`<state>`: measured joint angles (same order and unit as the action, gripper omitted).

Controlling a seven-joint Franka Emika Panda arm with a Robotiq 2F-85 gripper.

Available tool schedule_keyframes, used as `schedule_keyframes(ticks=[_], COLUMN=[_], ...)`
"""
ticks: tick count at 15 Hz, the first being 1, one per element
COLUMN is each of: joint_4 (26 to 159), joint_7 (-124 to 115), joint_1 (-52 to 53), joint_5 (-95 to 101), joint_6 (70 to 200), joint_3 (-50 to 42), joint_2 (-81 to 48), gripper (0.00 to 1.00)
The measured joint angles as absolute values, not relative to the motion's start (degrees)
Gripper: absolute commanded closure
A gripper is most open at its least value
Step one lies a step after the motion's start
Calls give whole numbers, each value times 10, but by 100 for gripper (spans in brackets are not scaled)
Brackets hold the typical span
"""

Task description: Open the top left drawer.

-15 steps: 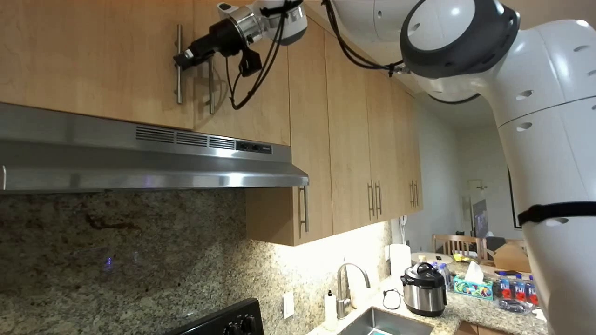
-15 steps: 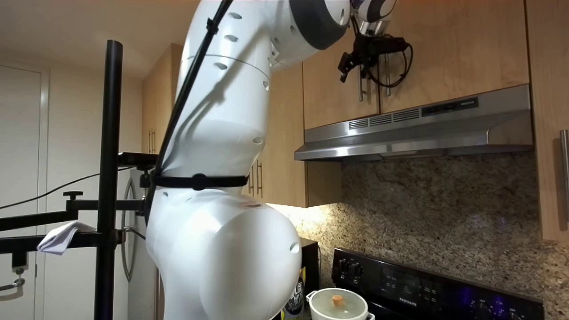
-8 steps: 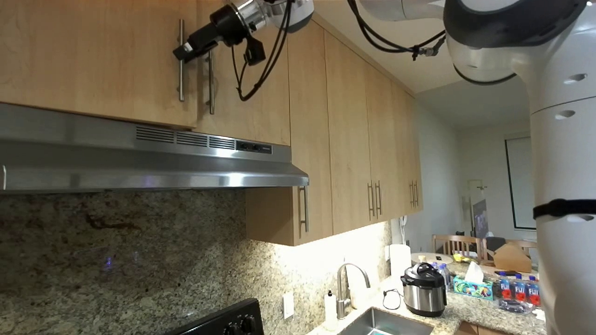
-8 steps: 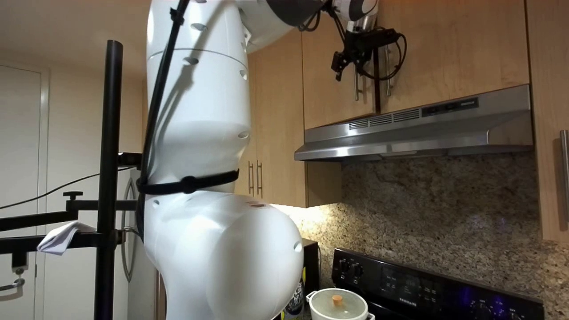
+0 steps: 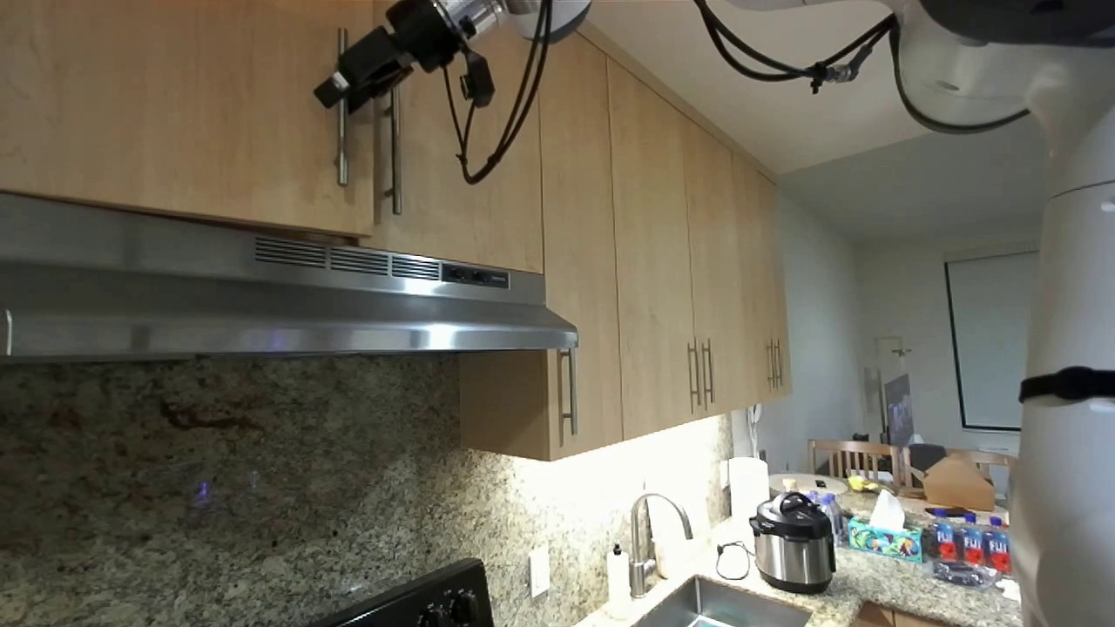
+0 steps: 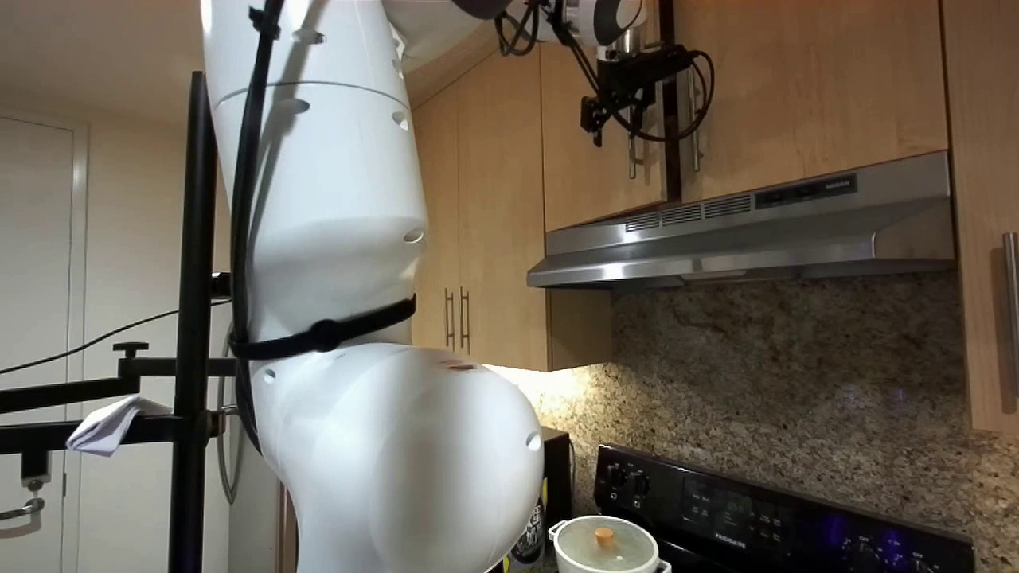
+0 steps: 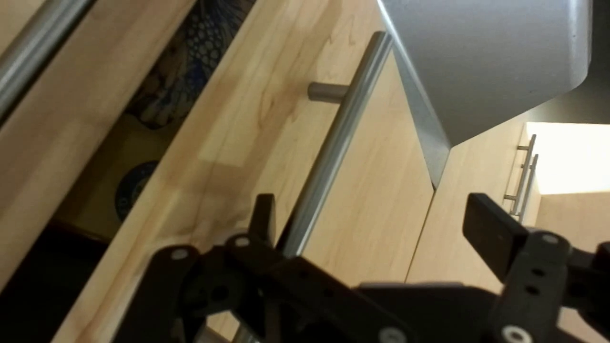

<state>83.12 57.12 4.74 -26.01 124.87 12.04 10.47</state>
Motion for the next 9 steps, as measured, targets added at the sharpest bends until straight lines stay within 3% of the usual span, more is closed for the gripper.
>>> schedule_keyframes(ticks=[9], joint_4=[879], joint_7=[492], joint_1=[48], joint_5=[-181], joint_6=[1273], joint_3=[145], joint_2=[153], gripper=[0])
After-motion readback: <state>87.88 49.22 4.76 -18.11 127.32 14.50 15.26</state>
